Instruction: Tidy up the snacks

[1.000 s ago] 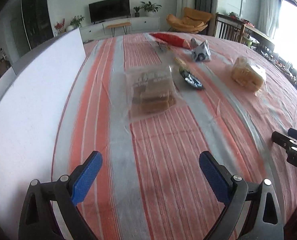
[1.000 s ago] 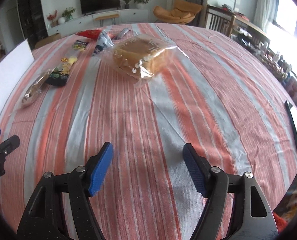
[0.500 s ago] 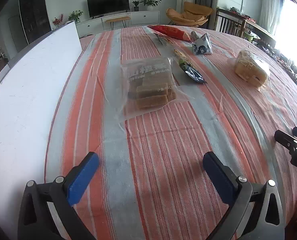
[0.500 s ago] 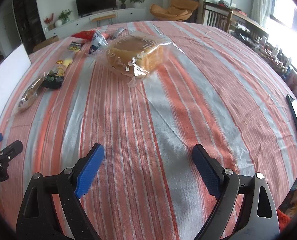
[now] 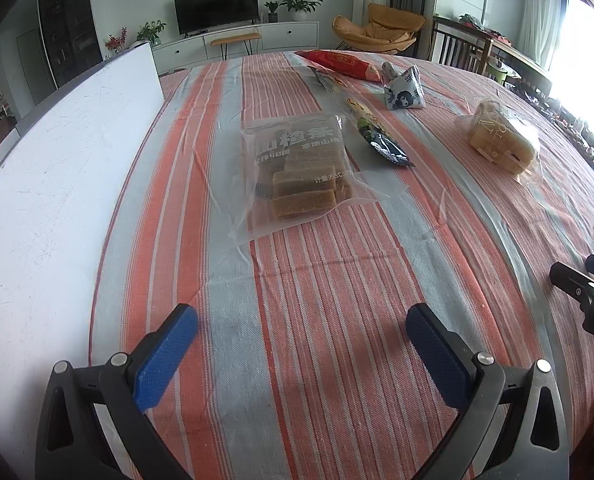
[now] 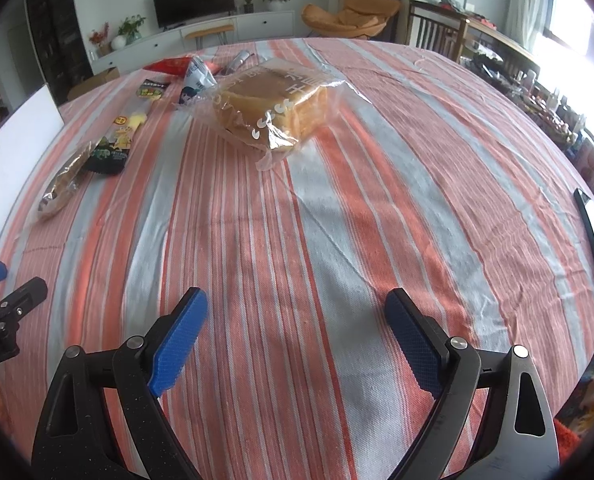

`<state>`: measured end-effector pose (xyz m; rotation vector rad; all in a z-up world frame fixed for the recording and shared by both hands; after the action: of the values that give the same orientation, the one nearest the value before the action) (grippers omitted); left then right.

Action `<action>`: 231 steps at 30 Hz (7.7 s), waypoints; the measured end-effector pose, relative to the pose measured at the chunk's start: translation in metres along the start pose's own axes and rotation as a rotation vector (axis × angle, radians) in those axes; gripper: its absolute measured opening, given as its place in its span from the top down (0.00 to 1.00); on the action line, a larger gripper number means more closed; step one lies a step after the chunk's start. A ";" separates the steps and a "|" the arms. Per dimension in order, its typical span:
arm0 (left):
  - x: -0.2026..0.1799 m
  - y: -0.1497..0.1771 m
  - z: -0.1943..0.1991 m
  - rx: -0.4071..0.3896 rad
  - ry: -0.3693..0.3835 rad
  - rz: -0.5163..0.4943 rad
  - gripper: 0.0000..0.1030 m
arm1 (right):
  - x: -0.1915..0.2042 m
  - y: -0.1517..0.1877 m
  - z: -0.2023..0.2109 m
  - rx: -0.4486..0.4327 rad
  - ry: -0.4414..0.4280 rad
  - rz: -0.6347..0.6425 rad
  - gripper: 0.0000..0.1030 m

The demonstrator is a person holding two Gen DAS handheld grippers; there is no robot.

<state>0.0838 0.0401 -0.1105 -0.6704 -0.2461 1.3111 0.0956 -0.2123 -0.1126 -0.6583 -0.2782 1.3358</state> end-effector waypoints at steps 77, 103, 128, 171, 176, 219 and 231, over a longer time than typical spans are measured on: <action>0.010 -0.029 -0.016 -0.005 -0.051 0.073 0.00 | 0.000 0.002 0.001 -0.013 0.004 -0.011 0.09; 0.008 -0.028 -0.018 -0.013 -0.055 0.074 0.00 | 0.104 -0.226 -0.067 0.036 -0.238 0.165 0.13; 0.008 -0.028 -0.017 -0.014 -0.055 0.073 0.00 | 0.078 -0.163 0.000 0.014 -0.396 0.076 0.95; 0.008 -0.028 -0.016 -0.014 -0.056 0.072 0.00 | 0.084 -0.211 -0.032 -0.019 -0.281 0.084 0.51; 0.008 -0.028 -0.016 -0.014 -0.054 0.072 0.00 | 0.119 -0.248 -0.084 0.047 -0.244 0.068 0.51; 0.008 -0.027 -0.016 -0.015 -0.054 0.072 0.00 | 0.008 -0.006 0.006 -0.032 -0.062 0.067 0.13; 0.008 -0.028 -0.016 -0.015 -0.054 0.071 0.00 | 0.009 0.000 0.007 -0.062 -0.071 0.073 0.09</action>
<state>0.1168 0.0394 -0.1089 -0.6620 -0.2785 1.3983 0.0944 -0.2019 -0.1086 -0.6797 -0.3571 1.4266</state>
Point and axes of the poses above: each gripper's, at about its wrist camera, not at the fingertips, and z roughly against the way its jaws point, x to its left, y to its underside, the point moved 1 cm from there along -z, roughly the way its jaws point, and after that the axes turned 14 degrees about y, right-handed, at the moved point
